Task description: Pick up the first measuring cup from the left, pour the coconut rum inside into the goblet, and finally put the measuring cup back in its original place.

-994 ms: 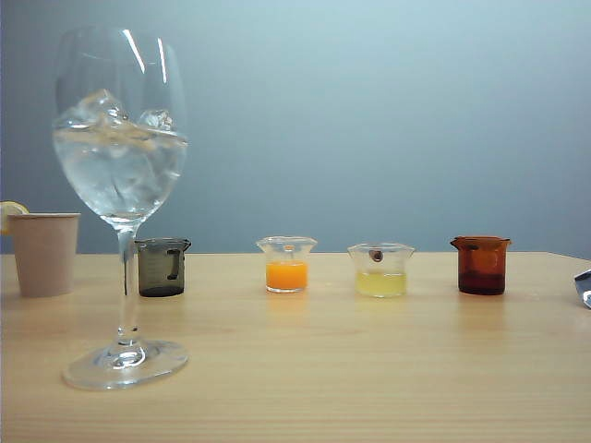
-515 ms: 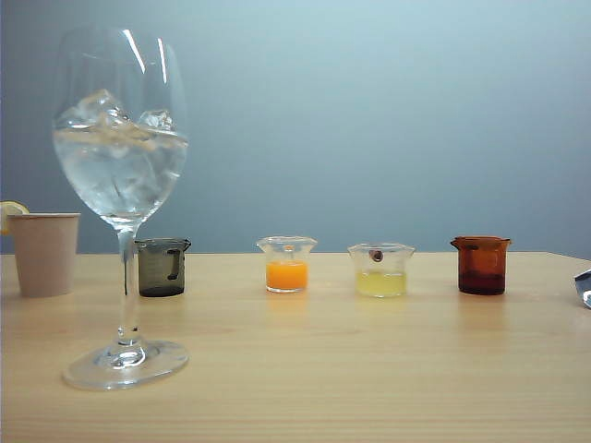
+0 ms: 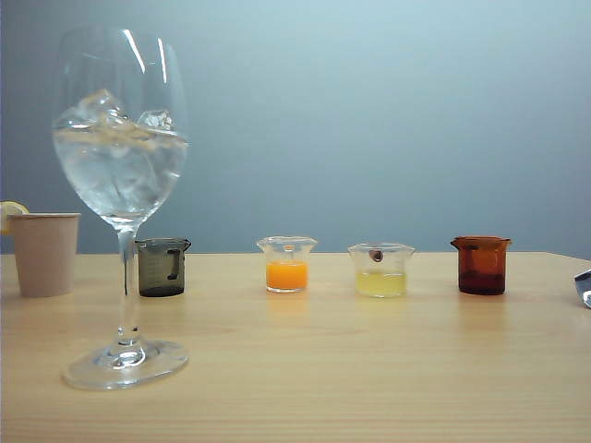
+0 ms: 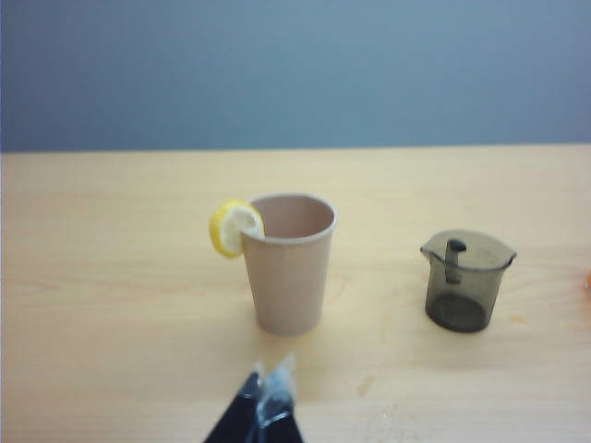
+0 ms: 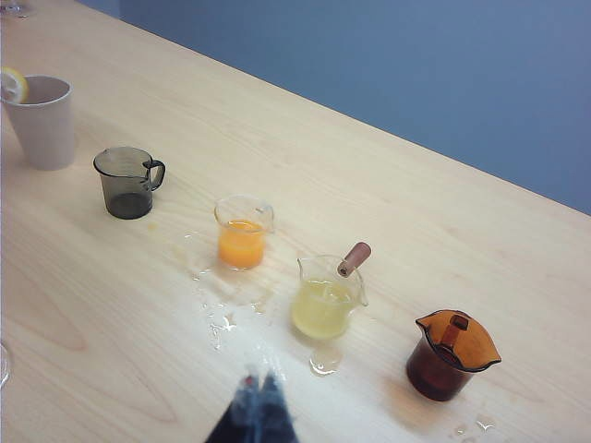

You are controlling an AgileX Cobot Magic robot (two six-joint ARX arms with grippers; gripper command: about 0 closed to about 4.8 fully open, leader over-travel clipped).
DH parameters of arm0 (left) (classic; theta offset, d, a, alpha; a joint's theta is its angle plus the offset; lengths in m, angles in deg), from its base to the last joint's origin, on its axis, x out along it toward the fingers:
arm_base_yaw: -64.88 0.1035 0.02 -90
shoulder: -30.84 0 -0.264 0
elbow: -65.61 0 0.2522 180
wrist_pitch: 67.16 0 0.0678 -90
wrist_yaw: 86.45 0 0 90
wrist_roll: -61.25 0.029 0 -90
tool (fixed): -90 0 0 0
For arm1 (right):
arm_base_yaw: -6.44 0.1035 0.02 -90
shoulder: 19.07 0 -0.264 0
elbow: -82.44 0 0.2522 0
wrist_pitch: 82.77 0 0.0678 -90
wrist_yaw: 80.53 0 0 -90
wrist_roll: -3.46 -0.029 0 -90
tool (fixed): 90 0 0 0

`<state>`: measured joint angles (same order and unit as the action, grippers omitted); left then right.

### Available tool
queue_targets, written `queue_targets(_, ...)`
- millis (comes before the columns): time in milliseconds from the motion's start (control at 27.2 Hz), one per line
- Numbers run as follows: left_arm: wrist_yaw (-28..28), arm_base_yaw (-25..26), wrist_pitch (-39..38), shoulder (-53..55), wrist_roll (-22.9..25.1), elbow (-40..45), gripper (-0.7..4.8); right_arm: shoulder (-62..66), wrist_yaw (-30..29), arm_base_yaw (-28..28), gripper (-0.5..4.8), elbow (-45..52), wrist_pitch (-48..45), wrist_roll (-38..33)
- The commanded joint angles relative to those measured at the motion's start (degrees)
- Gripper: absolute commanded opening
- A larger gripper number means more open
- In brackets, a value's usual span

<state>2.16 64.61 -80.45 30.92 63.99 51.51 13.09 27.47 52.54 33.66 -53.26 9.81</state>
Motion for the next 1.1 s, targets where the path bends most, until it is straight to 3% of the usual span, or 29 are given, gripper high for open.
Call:
queue_targets(37,0.1,0.0,0.9,0.0,-0.2,-0.2,-0.05,0.0,0.1,0.0,0.00,-0.2,-0.9,-0.2)
queue_targets(663,0.1,0.1,1.7,0.0,0.0,-0.2,-0.01,0.0,-0.4,-0.1,0.00,-0.2,-1.0,-0.2)
queue_targets(847,0.1,0.1,1.7,0.0,0.0,-0.2,-0.01,-1.0,2.7,-0.6,0.00,1.0,-1.4,0.1)
queue_targets(994,0.1,0.1,1.7,0.0,0.0,-0.2,-0.01,-6.1,5.4,-5.8,0.00,7.4,-7.4,0.1)
queue_targets(1104,0.1,0.1,1.7,0.0,0.0,-0.2,-0.01,-12.5,1.0,-13.7,0.00,13.6,-10.1,0.1)
